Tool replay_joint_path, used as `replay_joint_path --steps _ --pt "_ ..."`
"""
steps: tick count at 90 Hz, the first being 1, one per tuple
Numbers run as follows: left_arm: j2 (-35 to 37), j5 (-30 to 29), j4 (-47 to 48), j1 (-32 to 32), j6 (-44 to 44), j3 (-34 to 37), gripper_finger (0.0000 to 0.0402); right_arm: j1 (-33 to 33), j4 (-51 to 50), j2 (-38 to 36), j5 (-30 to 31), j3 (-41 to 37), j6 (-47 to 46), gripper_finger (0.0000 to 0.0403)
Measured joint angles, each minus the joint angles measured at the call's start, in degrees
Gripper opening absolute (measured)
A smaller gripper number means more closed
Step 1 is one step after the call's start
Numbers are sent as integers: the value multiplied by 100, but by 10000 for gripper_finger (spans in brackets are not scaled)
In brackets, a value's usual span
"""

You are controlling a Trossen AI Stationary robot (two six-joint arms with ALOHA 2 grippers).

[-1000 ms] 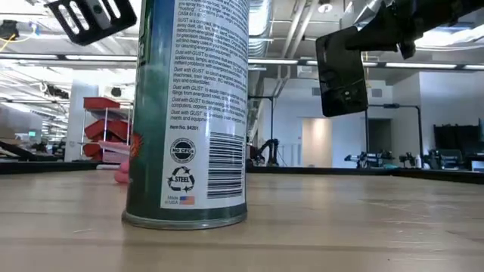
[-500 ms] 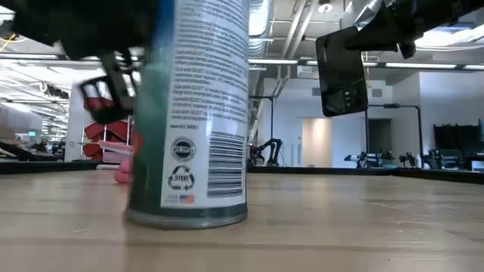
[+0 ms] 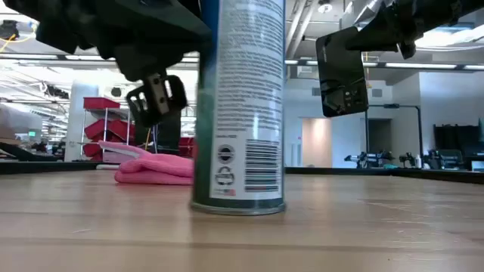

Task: Apply microfiber cloth
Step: Spray the front of the black cellphone using the spray bottle

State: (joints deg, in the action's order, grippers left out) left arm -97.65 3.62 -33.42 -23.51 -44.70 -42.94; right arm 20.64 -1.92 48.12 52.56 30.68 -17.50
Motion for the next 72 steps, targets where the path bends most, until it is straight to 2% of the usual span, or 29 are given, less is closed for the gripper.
replay_joint_path --steps 26,56,72 --pt "3 -141 -826 234 667 -9 0 0 7 0 0 0 -1 17" --pt "4 -125 -770 202 724 -9 0 2 1 0 -10 0 2 17" --pt "4 182 -1008 164 976 -9 0 0 1 -2 -15 0 2 17"
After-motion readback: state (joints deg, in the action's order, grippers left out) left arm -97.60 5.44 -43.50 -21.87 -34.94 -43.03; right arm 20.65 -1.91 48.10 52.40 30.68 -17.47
